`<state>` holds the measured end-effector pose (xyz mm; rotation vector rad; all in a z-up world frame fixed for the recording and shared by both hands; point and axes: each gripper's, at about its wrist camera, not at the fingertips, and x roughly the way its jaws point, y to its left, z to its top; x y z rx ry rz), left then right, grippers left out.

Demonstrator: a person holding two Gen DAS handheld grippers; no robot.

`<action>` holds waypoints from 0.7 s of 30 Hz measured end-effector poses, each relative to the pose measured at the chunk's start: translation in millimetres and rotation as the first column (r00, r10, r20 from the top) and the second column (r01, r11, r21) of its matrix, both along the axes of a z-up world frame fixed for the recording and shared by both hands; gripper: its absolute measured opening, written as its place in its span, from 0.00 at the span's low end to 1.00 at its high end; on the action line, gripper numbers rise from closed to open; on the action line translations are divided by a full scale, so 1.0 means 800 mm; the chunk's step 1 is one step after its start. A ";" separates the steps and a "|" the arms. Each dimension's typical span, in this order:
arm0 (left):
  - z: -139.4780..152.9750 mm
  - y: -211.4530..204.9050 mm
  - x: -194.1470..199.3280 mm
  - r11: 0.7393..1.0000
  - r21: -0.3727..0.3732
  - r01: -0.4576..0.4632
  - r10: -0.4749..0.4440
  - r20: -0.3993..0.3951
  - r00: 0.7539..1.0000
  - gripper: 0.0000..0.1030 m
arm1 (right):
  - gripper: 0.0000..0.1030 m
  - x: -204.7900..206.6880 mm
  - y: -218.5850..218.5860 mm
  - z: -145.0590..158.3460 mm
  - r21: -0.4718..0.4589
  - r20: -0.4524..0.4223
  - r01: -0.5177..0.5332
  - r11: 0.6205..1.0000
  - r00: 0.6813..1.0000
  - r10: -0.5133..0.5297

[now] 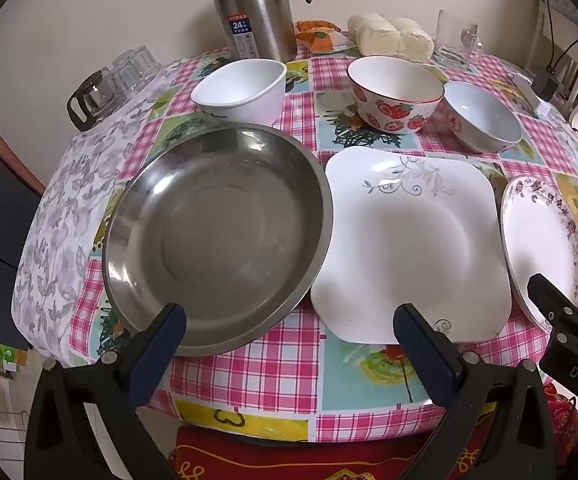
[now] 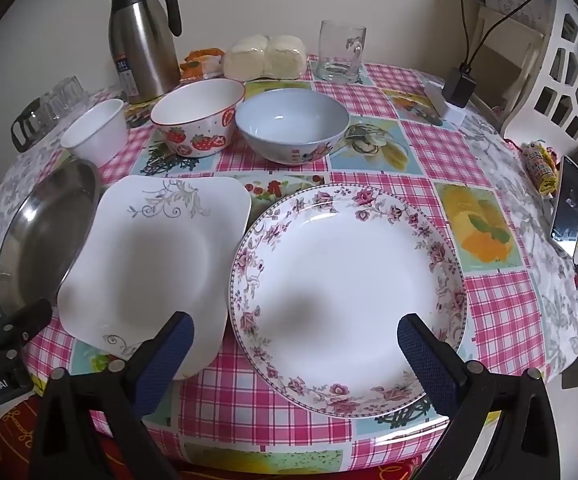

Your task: Organize plates and bowls

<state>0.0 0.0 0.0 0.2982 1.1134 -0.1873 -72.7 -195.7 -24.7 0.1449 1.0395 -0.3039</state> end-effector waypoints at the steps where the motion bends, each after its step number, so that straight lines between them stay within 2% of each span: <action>1: 0.000 0.000 0.000 1.000 0.001 -0.001 0.001 -0.001 1.000 1.00 | 1.00 0.000 -0.001 0.000 0.000 -0.001 -0.001 1.000 1.000 0.001; 21: -0.008 0.004 0.000 1.000 0.003 -0.014 0.014 -0.009 1.000 1.00 | 1.00 0.003 0.000 -0.007 0.008 -0.014 -0.001 1.000 1.000 0.002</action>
